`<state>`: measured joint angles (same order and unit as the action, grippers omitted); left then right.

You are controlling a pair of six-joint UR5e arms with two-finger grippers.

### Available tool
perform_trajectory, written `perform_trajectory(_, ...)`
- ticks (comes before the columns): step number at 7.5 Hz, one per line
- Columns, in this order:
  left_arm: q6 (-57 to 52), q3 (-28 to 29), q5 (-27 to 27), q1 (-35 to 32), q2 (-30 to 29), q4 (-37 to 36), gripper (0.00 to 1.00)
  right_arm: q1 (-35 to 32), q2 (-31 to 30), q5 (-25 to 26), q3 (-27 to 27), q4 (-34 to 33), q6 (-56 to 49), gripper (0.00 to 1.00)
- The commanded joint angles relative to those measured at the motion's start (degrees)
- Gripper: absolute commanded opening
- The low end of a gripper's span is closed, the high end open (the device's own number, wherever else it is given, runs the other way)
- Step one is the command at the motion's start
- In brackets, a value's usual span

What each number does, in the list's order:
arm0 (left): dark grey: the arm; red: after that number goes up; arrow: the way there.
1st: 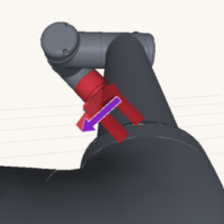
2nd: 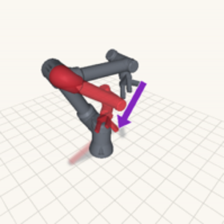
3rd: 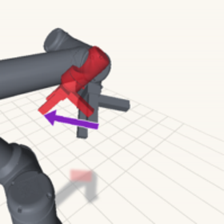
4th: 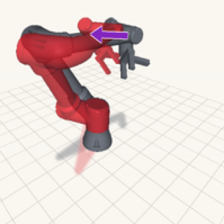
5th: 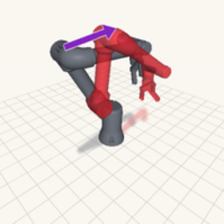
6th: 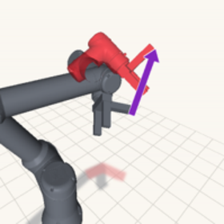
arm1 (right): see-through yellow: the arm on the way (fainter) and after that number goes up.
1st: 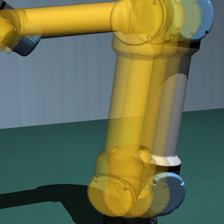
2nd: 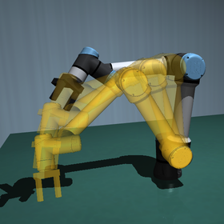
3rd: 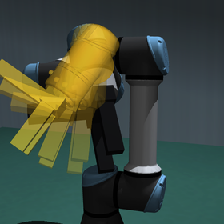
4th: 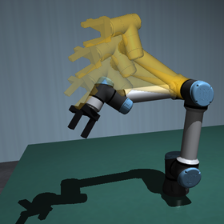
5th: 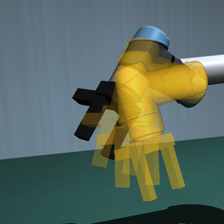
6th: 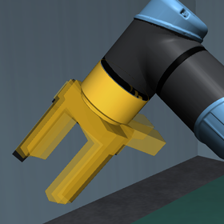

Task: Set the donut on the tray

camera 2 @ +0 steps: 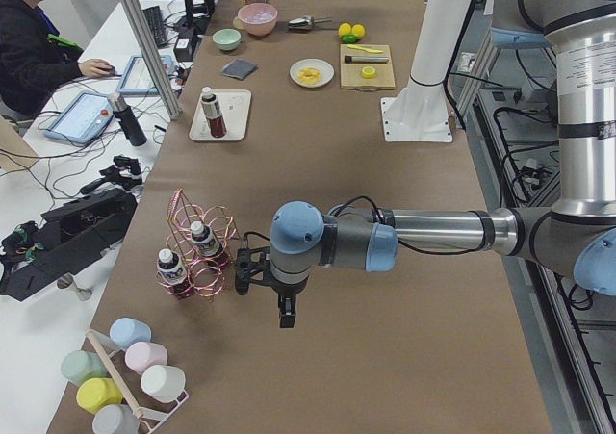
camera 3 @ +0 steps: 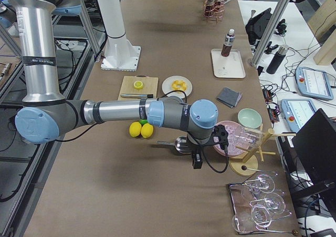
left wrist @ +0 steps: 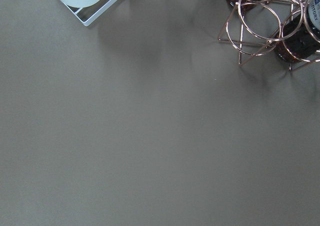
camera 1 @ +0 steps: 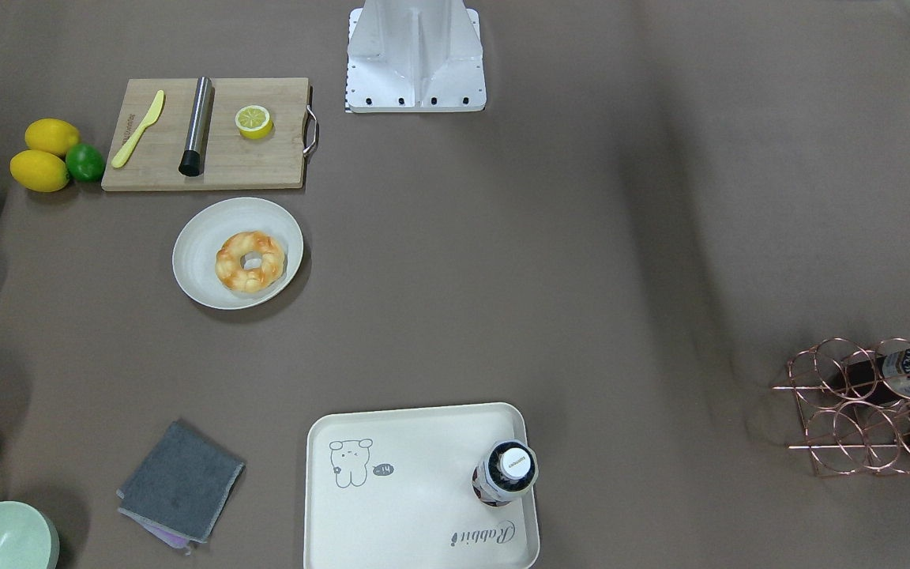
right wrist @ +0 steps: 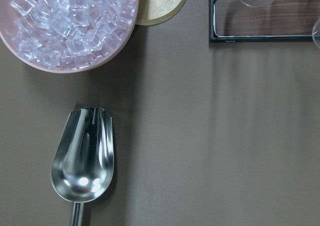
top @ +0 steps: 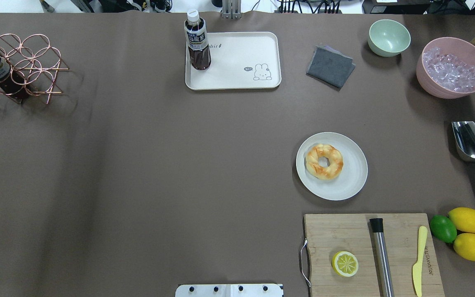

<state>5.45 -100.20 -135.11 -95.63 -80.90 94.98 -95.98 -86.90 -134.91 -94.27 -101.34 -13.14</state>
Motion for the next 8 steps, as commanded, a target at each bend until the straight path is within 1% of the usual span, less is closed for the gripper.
perform_trajectory(1, -0.09, 1.06, -0.06, 0.09, -0.75, 0.03, 0.98, 0.09, 0.50, 0.00, 0.14, 0.00, 0.83, 1.00)
perform_trajectory(8, 0.09, 1.06, -0.24, 0.18, -1.10, -0.32, 0.98, 0.09, 0.77, 0.00, 0.14, 0.01, 1.36, 1.00)
